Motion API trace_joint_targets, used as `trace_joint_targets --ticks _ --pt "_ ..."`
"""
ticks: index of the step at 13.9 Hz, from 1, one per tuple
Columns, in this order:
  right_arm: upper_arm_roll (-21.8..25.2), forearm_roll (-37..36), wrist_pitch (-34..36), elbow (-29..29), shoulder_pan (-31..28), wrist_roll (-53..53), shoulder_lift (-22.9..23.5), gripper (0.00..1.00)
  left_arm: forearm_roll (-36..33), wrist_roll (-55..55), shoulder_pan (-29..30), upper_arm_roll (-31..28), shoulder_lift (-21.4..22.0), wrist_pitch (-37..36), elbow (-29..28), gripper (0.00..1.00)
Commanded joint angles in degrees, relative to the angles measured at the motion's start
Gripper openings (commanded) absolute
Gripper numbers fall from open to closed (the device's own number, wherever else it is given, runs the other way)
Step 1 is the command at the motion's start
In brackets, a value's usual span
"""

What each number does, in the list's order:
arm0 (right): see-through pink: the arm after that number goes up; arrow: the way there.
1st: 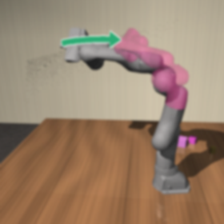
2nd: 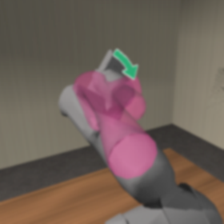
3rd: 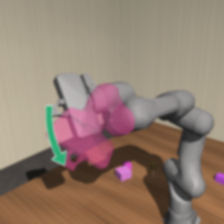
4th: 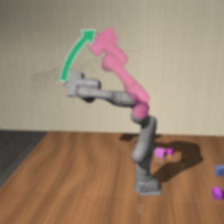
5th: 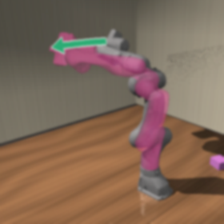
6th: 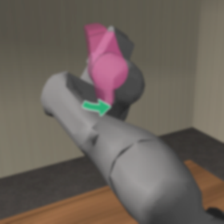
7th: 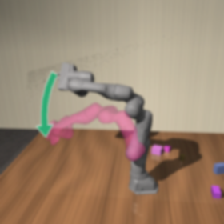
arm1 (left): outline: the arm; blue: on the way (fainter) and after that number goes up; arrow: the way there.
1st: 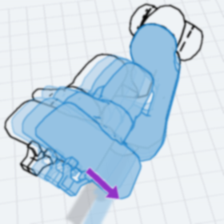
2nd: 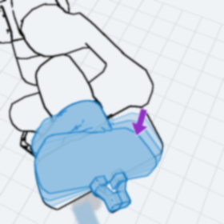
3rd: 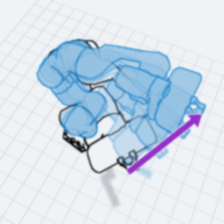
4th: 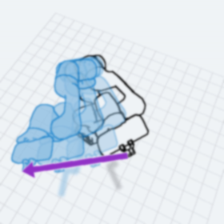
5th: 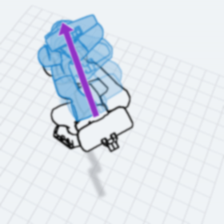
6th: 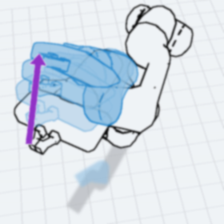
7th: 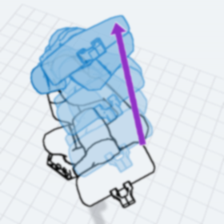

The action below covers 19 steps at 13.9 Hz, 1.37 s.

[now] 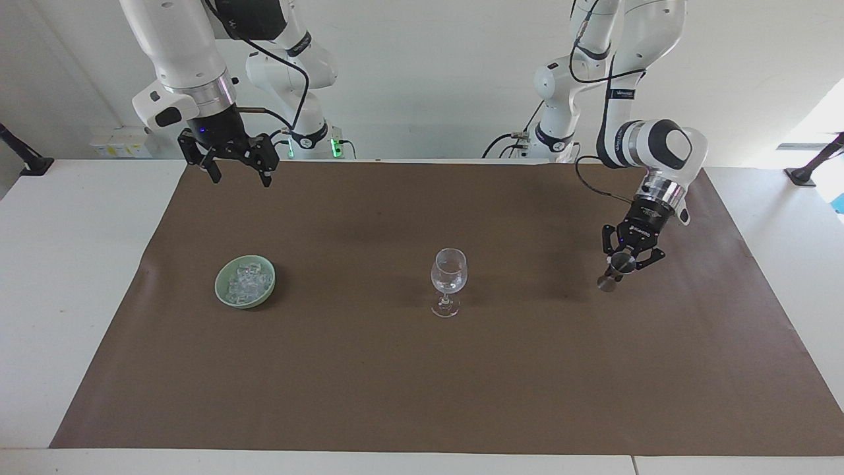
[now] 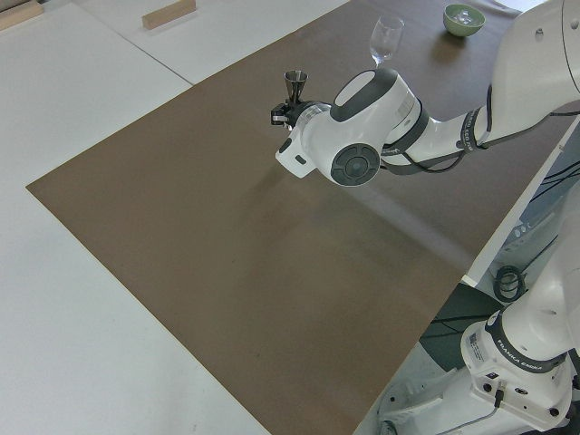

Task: Pour wine and add ice with both arms
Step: 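Carry the jigger back with the left gripper toward its spot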

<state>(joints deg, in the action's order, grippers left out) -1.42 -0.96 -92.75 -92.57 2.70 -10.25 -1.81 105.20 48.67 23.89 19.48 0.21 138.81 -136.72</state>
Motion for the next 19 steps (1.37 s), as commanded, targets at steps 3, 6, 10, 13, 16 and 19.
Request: trace_joint_targets --ticks 3,6,10,13,16,19 --pt "-0.16 0.08 0.46 0.2 -0.24 0.58 -0.13 1.0 -2.63 0.28 5.81 0.39 -5.99 -6.87 0.14 0.0" --pt "-0.16 0.17 0.46 0.2 -0.24 0.58 -0.13 1.0 -2.72 -0.07 7.4 0.39 -7.77 -8.73 0.32 0.0" --pt "-0.16 0.17 0.46 0.2 -0.24 0.58 -0.13 1.0 -2.81 -2.35 7.58 0.21 -9.7 -8.73 1.11 0.0" --pt "-0.16 0.17 0.46 0.2 -0.24 0.58 -0.13 1.0 -2.81 -4.81 7.76 0.3 -10.14 -8.64 1.02 0.0" --pt "-0.16 0.08 0.46 0.2 -0.24 1.02 -0.13 1.0 -2.81 -5.52 7.75 0.3 -10.5 -8.64 0.84 0.01" --pt "-0.16 0.08 0.02 0.2 -0.68 1.37 -0.12 1.0 -2.81 -6.31 7.49 0.3 -10.67 -8.56 0.75 0.05"
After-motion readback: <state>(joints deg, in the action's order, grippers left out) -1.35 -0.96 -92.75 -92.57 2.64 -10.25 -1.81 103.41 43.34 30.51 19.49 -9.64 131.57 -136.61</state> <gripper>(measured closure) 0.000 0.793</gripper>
